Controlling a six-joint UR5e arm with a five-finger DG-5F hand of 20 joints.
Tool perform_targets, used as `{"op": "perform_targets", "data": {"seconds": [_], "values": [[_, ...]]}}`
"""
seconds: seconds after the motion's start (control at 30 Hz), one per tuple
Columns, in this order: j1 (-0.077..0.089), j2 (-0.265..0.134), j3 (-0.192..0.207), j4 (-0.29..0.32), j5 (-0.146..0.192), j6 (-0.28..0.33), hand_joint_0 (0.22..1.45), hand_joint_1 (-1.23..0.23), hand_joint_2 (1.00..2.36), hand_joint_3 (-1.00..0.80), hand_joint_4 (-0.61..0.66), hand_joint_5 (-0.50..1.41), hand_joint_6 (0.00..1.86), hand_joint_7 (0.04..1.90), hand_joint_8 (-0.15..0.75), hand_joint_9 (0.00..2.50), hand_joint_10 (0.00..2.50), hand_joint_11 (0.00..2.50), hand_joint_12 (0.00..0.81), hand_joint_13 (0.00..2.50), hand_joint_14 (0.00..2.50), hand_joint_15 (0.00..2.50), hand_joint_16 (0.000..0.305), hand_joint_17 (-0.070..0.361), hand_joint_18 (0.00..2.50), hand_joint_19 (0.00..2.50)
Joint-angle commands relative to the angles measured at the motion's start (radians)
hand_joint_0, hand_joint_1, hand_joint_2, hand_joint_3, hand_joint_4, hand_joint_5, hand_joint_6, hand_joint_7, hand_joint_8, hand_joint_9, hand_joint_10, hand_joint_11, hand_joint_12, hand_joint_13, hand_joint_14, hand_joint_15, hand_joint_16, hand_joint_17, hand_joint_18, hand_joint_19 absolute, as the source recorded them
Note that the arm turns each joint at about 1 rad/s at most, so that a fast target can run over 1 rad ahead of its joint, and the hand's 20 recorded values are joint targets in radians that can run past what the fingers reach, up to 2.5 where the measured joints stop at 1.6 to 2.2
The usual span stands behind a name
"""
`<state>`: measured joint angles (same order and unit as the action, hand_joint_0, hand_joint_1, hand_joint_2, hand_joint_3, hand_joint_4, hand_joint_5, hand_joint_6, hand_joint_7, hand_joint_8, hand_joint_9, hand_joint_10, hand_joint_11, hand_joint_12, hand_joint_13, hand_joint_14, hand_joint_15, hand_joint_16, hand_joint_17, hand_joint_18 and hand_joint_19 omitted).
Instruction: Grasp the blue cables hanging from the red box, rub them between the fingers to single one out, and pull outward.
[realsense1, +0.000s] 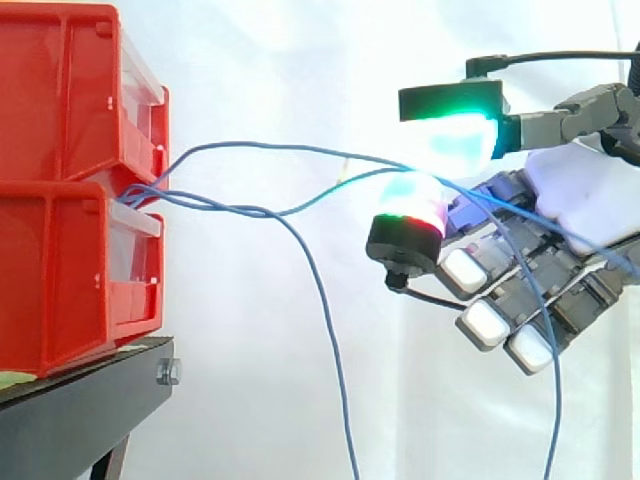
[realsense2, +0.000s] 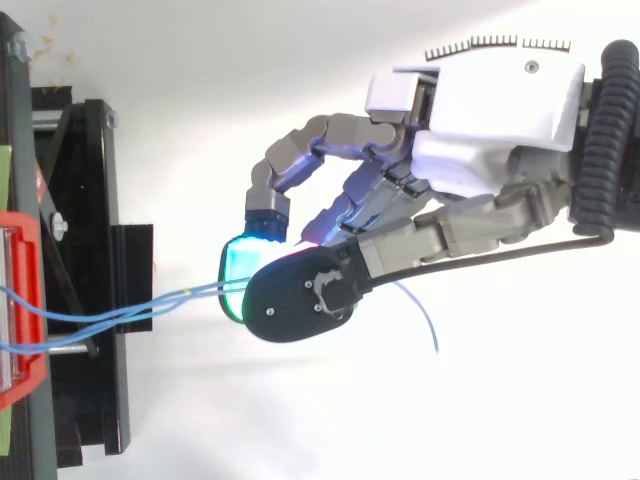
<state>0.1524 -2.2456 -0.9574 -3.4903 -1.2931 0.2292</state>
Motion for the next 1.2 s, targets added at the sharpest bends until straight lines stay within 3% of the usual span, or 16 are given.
{"op": "perform_targets", "data": {"seconds": [0.0, 0.17, 0.47, 0.7, 1.0, 1.13, 1.17], "values": [[-0.001, 0.0, 0.0, 0.0, 0.0, -0.001, 0.61, -0.67, 1.01, -0.2, 0.07, -0.14, 0.9, 0.98, 0.297, 0.95, 0.02, 0.52, 0.378, 0.87, 0.02, 0.49, 0.049, 0.11, 0.77, 0.45], [-0.001, 0.0, -0.001, 0.0, 0.0, -0.001, 0.64, -0.79, 1.02, -0.14, 0.03, -0.16, 0.93, 0.93, 0.279, 0.87, 0.02, 0.53, 0.362, 0.82, 0.02, 0.5, 0.046, 0.103, 0.72, 0.45], [0.001, 0.0, -0.001, 0.0, 0.0, -0.002, 0.71, -0.83, 1.0, -0.5, 0.02, -0.14, 0.93, 0.93, 0.264, 0.94, 0.02, 0.57, 0.34, 0.84, 0.02, 0.49, 0.041, 0.092, 0.72, 0.45], [0.003, 0.0, -0.003, 0.002, 0.0, -0.002, 0.66, -0.82, 1.0, -0.5, 0.04, -0.12, 0.92, 0.99, 0.262, 1.02, 0.02, 0.57, 0.334, 0.87, 0.02, 0.5, 0.039, 0.089, 0.74, 0.46], [0.003, 0.0, -0.003, 0.002, 0.0, -0.001, 0.51, -0.64, 1.0, -0.5, 0.07, -0.11, 0.89, 0.98, 0.285, 1.05, 0.02, 0.54, 0.368, 0.89, 0.02, 0.49, 0.045, 0.1, 0.78, 0.47], [0.003, 0.0, -0.003, 0.002, 0.0, -0.001, 0.58, -0.63, 1.0, -0.49, 0.06, -0.11, 0.89, 1.08, 0.273, 1.04, 0.02, 0.56, 0.353, 0.87, 0.02, 0.51, 0.042, 0.094, 0.74, 0.49], [0.003, 0.0, -0.003, 0.002, 0.0, 0.001, 0.6, -0.69, 1.01, -0.36, 0.07, -0.13, 0.91, 1.05, 0.268, 0.97, 0.02, 0.55, 0.351, 0.86, 0.02, 0.52, 0.042, 0.096, 0.73, 0.49]]}}
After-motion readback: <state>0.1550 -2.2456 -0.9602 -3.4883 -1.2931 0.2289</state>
